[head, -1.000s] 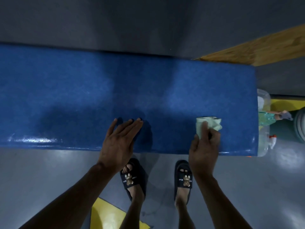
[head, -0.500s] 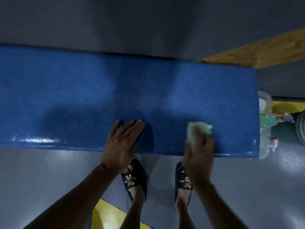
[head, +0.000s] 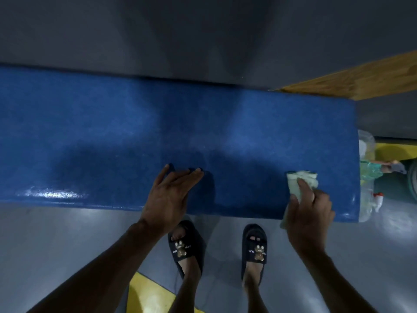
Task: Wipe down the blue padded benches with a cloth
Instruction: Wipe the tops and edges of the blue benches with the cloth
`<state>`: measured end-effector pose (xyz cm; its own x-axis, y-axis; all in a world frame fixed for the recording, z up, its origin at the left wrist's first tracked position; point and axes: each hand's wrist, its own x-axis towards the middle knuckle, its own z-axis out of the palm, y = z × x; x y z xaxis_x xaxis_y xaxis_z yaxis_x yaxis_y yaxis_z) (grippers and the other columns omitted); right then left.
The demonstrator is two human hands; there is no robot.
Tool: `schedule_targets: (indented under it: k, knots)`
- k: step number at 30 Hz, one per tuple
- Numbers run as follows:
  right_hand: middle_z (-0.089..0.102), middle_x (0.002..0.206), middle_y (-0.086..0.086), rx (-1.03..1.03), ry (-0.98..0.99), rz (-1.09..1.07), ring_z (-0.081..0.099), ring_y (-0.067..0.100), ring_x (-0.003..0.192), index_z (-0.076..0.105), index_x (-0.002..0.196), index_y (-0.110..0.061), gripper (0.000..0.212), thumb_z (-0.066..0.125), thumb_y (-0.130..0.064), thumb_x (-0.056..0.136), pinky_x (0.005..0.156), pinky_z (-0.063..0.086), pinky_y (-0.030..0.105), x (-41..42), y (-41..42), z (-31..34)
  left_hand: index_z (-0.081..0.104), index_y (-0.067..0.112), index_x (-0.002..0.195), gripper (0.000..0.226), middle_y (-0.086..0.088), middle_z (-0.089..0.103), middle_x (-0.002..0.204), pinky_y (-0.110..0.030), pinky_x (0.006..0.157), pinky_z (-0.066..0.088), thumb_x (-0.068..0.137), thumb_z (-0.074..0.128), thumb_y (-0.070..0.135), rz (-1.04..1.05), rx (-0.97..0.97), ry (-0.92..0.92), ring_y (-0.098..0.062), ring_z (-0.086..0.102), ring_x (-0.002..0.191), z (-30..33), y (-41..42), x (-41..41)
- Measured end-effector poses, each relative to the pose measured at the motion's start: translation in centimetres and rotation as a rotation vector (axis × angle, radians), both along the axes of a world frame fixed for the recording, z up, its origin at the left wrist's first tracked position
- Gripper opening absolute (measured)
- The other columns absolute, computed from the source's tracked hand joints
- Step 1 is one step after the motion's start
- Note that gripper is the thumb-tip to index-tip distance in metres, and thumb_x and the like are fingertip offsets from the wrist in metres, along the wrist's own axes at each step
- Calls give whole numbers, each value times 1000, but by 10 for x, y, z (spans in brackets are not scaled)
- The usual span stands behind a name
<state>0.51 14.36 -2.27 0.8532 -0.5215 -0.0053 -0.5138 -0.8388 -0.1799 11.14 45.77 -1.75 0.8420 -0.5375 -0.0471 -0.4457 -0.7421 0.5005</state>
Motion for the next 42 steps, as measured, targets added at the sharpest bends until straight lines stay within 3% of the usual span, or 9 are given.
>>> schedule_targets:
  k: [3,8,12,17,21,26,30,37,42]
  knots:
    - [53,112,25,68,-95,-116,49,40,94,51,133,-10,47,52,-27,89,82,38,46,10,67,-11,53,19,141,60,2,62,136,-55,114,31,85,63,-2,6,12,-1,-22,54,127,1,-2,0]
    - [53,114,10,186,-75,216,49,23,93,49,134,-18,51,67,-21,87,76,42,37,23,199,-7,57,19,137,52,2,64,133,-54,110,34,88,58,4,7,-12,-11,-23,58,122,-5,-1,0]
    - [56,112,7,128,-6,386,53,26,90,48,136,-27,49,57,-30,88,75,41,39,15,144,-7,59,17,136,56,-3,68,127,-54,110,36,83,57,0,6,-19,-42,-24,58,117,-5,-1,3]
    - [50,116,19,61,-36,-60,46,38,99,46,137,-15,47,43,-34,93,86,37,48,-10,38,-3,56,19,139,66,-1,66,129,-53,114,31,80,67,-8,17,-20,-41,-25,57,122,-9,1,2]
    - [51,119,22,108,-106,-239,47,38,104,49,136,-12,48,42,-34,94,88,35,45,8,100,-15,59,17,136,63,-1,67,127,-56,110,37,80,70,-8,41,-44,-74,-25,58,118,-7,-2,0]
    - [49,119,7,172,12,232,44,20,97,47,138,-23,48,52,-34,92,80,35,35,19,193,-6,58,19,138,56,2,65,130,-54,112,35,85,59,2,11,-30,-50,-23,57,121,-8,1,2]
    - [55,114,9,43,36,567,52,26,89,49,137,-24,44,47,-30,94,76,37,39,19,127,-4,54,21,140,55,2,64,132,-51,114,32,87,58,6,-5,-20,-43,-23,57,122,-9,3,2]
    - [47,112,26,-81,62,-98,47,44,94,43,133,-11,46,39,-33,93,78,38,47,55,-17,3,54,21,140,56,3,66,130,-52,114,33,88,64,4,4,-49,-73,-22,58,120,-13,3,1]
    - [52,117,24,-120,52,-28,50,39,94,45,140,-11,51,41,-35,94,77,39,45,83,75,-10,54,20,141,51,3,65,129,-49,115,30,91,45,18,-12,-28,-77,-21,53,121,-12,3,1]
